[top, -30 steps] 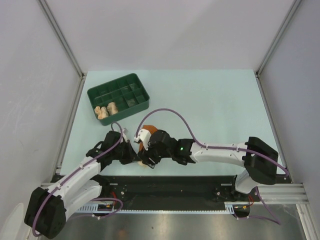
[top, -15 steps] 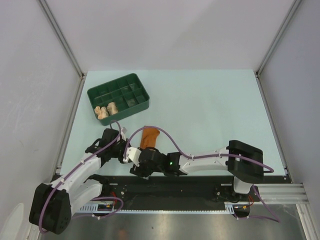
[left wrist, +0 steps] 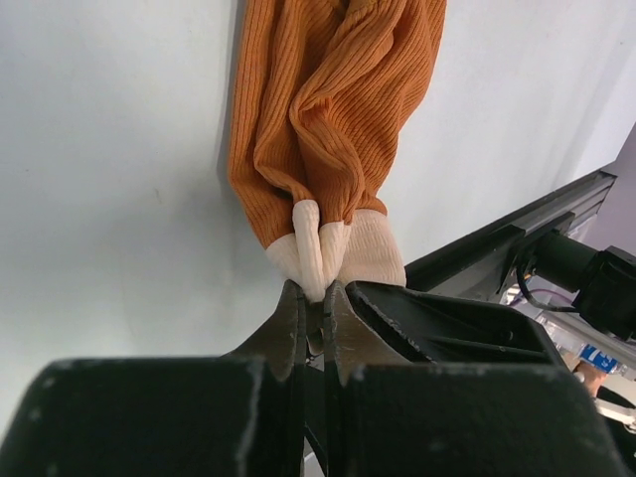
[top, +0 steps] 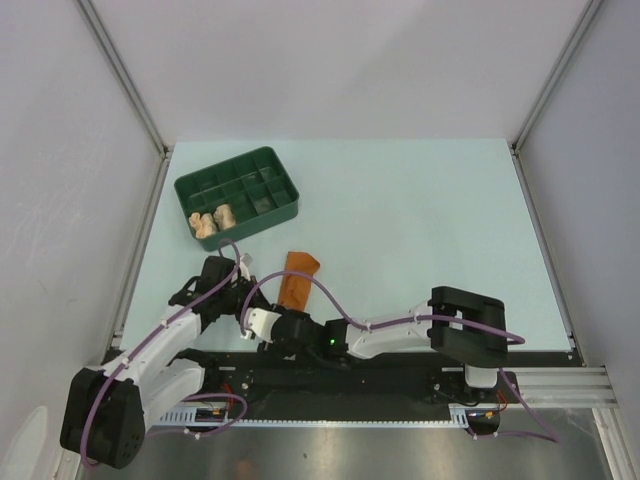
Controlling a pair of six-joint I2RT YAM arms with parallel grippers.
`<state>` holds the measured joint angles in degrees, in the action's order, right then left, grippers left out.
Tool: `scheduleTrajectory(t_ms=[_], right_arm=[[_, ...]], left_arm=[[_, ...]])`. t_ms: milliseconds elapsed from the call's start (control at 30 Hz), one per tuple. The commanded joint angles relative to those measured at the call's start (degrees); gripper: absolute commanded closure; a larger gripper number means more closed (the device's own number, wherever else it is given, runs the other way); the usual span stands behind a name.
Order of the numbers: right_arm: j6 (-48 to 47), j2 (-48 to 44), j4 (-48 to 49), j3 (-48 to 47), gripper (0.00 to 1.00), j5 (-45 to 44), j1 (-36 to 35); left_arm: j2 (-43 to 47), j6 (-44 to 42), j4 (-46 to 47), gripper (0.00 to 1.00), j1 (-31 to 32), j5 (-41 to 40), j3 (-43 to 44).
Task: Roll the underwear
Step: Roll the underwear to the center of the board.
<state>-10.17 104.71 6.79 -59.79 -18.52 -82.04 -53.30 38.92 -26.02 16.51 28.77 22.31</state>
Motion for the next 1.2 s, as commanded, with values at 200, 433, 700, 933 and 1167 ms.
scheduleTrajectory(t_ms=[200,433,700,933,1167], right_arm=[[-5.8,-2.8,6.1,2.0,0.36,-8.4,-1.5],[-7.1,-1.8,6.7,2.5,0.36,-9.4,-2.0],[-8.7,-5.1,7.2,3.0,0.35,-7.6,-2.7],[-6.2,-4.2,5.4,3.0,0.34,-2.3,-0.7],[-5.4,-1.7,5.3,3.0,0.34,-0.6,0.1]], left_arm=[[-0.4,-1.3,0.1,1.00,-0.5,2.1,2.3],[-0.3,-1.3,0.1,1.00,-0.8,2.3,2.2],[-0.8,-1.4,0.2,1.00,-0.9,2.5,2.1],[-0.5,-1.3,0.2,1.00,-1.0,2.5,2.2],[-0.6,-1.5,0.2,1.00,-1.2,3.0,2.2]])
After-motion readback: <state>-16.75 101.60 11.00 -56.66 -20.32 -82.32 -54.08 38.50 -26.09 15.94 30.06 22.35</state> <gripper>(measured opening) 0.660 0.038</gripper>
